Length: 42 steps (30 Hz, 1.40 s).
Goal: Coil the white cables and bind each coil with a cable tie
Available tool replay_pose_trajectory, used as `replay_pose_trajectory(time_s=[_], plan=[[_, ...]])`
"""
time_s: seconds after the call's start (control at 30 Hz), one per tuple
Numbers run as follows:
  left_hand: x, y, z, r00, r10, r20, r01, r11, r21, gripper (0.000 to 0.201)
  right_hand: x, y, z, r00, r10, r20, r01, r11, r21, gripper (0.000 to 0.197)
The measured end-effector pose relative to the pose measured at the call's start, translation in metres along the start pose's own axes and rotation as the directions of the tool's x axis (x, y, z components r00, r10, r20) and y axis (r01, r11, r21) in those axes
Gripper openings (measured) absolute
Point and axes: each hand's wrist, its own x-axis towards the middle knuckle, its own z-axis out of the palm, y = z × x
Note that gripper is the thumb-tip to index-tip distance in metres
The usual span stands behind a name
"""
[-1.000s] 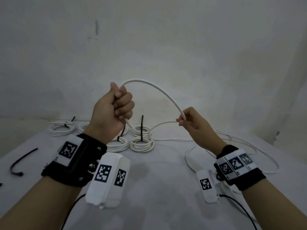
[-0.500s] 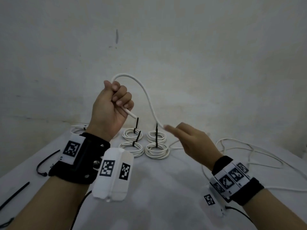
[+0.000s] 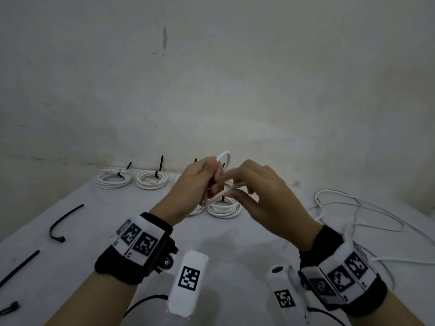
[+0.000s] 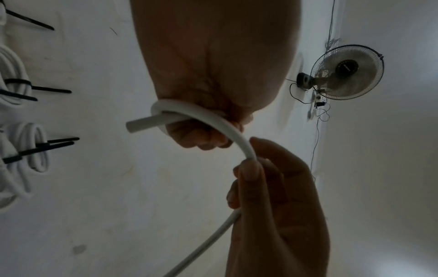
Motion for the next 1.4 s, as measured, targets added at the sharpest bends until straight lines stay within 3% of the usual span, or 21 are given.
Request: replay_pose_trajectory(time_s=[0.13,0.27,0.4,0.53,0.6,0.67,0.73,0.77,1.0,1.4], plan=[[-0.005,-0.009,0.003,1.0,0.005,0.029,-0.004,0.999,-0.049,0.042,0.003,0.009,0.003,0.987,0.153,-0.057,-0.144,0.98,0.139,0.04],[-0.007,-0.025,0.006,0.998,-0.015,0.055,0.029,0.966,-0.257,0.042,0.004,0.024,0.009,0.959,0.248,-0.138,-0.221,0.958,0.182,0.03],[-0.009,-0.038,0.004,0.987,-0.111,0.113,0.151,0.878,-0.455,0.042,0.002,0.028,0.023,0.967,0.231,-0.105,-0.228,0.973,0.046,0.034],[-0.01,-0.04,0.007,0.985,-0.168,0.027,0.16,0.857,-0.491,0.051,0.004,0.028,0.037,0.936,0.34,-0.091,-0.321,0.931,0.175,0.035],[-0.009,-0.04,0.01,0.979,-0.199,-0.045,0.153,0.861,-0.485,0.052,0.005,0.028,0.042,0.883,0.469,-0.027,-0.427,0.825,0.37,0.029],[-0.009,-0.043,0.01,0.972,-0.224,-0.078,0.159,0.86,-0.486,0.052,0.005,0.029,0.044,0.808,0.581,0.097,-0.526,0.638,0.562,0.026],[-0.009,-0.045,0.009,0.968,-0.239,-0.073,0.174,0.855,-0.488,0.05,0.004,0.03,0.045,0.76,0.617,0.203,-0.571,0.486,0.662,0.027],[-0.009,-0.045,0.008,0.967,-0.248,-0.057,0.191,0.856,-0.48,0.048,0.003,0.031,0.045,0.751,0.624,0.216,-0.578,0.463,0.671,0.029],[-0.011,-0.044,0.0,0.962,-0.269,0.048,0.264,0.868,-0.42,0.041,0.003,0.029,0.049,0.766,0.63,0.129,-0.575,0.582,0.575,0.041],[-0.015,-0.043,-0.008,0.914,-0.295,0.277,0.399,0.771,-0.497,0.032,0.001,0.028,0.046,0.756,0.642,0.13,-0.567,0.544,0.618,0.038]])
